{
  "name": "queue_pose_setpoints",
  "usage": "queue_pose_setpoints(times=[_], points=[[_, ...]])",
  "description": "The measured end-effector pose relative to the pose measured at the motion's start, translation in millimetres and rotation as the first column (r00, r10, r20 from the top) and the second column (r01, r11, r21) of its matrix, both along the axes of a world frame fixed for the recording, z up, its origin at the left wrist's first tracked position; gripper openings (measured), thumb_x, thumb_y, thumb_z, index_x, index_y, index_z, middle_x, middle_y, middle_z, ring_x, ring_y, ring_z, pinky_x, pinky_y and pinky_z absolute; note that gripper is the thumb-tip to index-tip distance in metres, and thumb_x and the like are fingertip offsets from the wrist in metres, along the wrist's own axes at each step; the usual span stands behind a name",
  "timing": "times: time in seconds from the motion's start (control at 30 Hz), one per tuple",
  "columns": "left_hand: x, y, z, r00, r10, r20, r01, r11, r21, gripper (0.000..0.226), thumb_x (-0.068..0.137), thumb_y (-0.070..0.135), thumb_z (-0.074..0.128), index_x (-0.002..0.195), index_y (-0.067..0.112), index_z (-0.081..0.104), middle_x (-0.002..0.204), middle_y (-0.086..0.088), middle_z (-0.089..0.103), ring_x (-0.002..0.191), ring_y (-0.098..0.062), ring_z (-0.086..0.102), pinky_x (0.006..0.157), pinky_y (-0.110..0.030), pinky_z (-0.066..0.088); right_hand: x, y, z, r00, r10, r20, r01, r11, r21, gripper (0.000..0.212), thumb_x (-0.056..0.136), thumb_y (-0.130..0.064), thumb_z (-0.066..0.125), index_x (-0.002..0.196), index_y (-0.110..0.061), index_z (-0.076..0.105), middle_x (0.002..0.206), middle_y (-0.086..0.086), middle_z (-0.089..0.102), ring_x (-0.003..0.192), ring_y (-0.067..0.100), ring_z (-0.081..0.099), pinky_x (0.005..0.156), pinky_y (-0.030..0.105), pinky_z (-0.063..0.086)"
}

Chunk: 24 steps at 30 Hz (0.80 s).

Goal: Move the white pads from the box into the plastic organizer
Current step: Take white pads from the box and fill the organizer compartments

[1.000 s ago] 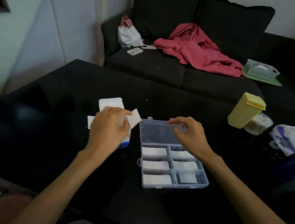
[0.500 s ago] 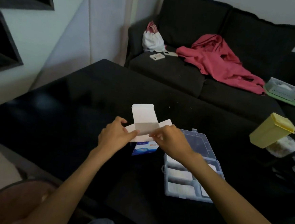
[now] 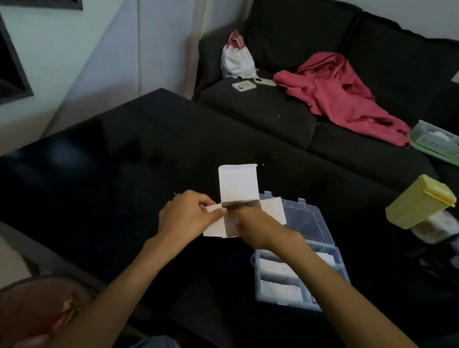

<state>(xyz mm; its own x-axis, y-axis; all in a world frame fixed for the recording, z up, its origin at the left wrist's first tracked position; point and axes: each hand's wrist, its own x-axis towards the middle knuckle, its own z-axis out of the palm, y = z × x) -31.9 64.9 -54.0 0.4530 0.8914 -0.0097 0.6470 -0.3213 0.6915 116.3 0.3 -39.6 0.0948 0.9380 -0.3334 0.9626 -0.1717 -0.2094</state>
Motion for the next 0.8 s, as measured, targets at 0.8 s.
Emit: queue_pose_setpoints(times=[0.8], points=[[0, 8, 7, 1.0, -0.027, -0.009, 0.025, 0.987, -0.158, 0.03, 0.077, 0.053, 0.067, 0.096, 0.03, 0.072, 0.092, 0.008, 0.067, 0.089, -0.013, 0.061, 0.073, -0.03, 0.049, -4, 8, 15, 0.966, 0.115, 0.23, -0.121, 0.993, 0.01, 0.03, 0.09, -0.023, 0.058, 0.115, -0.006, 0.057, 0.112, 0.016, 0.06, 0.102, 0.032, 0.059, 0.083, 0.033, 0.045]])
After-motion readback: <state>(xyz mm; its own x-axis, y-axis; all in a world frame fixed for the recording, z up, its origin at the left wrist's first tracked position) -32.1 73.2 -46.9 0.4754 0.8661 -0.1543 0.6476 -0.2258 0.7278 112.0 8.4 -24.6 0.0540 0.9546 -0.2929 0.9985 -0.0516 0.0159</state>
